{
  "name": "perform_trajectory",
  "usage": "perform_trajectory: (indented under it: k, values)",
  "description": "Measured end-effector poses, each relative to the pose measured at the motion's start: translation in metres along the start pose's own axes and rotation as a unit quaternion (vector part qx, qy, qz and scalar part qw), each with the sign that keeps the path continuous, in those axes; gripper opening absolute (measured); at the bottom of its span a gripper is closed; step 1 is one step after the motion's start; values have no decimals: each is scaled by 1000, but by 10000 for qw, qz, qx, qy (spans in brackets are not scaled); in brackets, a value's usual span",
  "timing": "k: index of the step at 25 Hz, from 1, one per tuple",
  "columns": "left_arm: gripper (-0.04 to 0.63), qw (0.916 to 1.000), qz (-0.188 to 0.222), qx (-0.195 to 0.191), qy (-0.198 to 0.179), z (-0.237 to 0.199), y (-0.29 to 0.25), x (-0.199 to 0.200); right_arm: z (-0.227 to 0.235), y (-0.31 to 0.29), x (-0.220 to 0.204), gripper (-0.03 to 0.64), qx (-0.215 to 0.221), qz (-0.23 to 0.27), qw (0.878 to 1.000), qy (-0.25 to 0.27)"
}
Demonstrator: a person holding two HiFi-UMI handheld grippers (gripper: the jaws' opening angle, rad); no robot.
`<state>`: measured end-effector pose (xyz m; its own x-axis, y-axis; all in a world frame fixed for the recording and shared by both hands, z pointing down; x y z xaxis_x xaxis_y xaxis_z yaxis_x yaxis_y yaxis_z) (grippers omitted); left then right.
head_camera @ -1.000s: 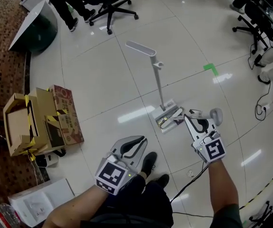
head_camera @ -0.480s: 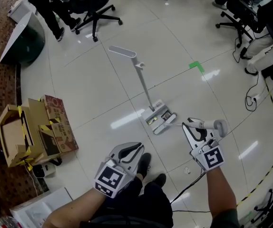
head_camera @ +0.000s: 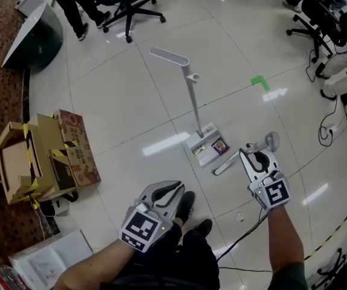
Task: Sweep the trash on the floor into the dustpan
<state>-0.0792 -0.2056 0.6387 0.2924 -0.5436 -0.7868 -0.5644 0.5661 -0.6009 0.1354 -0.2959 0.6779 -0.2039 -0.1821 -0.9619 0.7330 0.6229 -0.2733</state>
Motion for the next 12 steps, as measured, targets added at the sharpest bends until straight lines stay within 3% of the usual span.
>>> perform_trajectory:
  k: [3, 7, 12]
  values:
    - [26, 9999, 50, 94, 7, -15, -3, 3, 2, -25, 5, 104, 123, -41, 9999, -63]
    - [26, 9998, 76, 189, 45, -28, -2, 3, -2, -48, 15, 104, 263, 268, 9993, -31]
    - [26, 9998, 110, 167, 56, -28, -1, 8, 1, -52, 30, 104, 188, 410, 9989, -85]
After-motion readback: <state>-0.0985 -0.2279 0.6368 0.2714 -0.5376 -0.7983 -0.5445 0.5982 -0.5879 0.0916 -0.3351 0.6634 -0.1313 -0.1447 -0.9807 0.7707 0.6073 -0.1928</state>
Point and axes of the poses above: the fingertips, and each gripper's own axes: y backward along the fingers, z to its right, x out of its top, the point moved 4 cm from there along y, backward along the fingers, and after that the axes turned 8 degrees about x, right-handed, at the moved point
